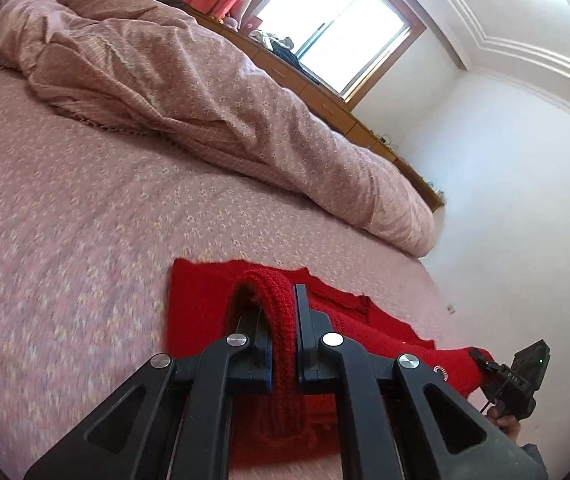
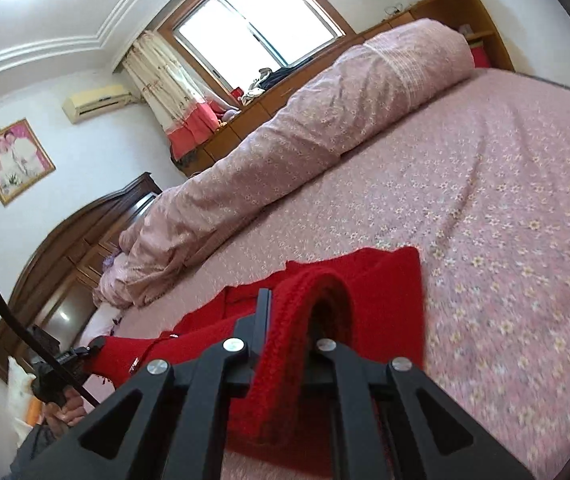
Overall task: Fold small clothes
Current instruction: 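Lift the hem with both grippers and fold it toward the collar, then open both grippers to release the folded hem onto the cardigan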
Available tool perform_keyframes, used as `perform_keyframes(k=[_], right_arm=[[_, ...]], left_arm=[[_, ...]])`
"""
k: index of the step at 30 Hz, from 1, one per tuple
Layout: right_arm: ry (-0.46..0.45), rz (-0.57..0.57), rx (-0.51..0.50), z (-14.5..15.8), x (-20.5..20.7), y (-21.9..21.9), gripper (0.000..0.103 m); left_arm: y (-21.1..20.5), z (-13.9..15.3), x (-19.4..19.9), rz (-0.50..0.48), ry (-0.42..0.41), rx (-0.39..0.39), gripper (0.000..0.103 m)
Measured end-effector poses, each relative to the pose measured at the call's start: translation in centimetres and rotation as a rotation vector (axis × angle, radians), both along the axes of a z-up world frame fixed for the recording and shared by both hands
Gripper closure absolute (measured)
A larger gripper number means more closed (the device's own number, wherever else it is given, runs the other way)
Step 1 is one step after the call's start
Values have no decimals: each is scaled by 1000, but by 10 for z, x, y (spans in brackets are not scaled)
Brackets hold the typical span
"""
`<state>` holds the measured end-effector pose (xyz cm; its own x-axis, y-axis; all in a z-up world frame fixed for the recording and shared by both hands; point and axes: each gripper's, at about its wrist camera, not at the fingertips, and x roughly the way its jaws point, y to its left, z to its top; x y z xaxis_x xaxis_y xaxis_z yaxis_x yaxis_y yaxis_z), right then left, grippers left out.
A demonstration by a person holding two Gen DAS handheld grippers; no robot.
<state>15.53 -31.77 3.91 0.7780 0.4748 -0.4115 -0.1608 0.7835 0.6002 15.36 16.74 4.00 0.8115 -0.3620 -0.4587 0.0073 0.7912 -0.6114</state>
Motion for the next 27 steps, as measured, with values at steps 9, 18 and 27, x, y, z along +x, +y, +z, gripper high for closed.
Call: perform_keyframes(k=[9, 18, 27], right_arm=[[99, 8, -57, -29, 60, 8, 96], [94, -63, 50, -37, 68, -6, 52], [84, -96, 39, -37, 54, -18, 44]], left_arm=[[-5, -32, 50, 0, 78, 48, 101], [11, -36, 57, -28, 118, -12, 80], [33, -31, 43, 71, 87, -45, 55]])
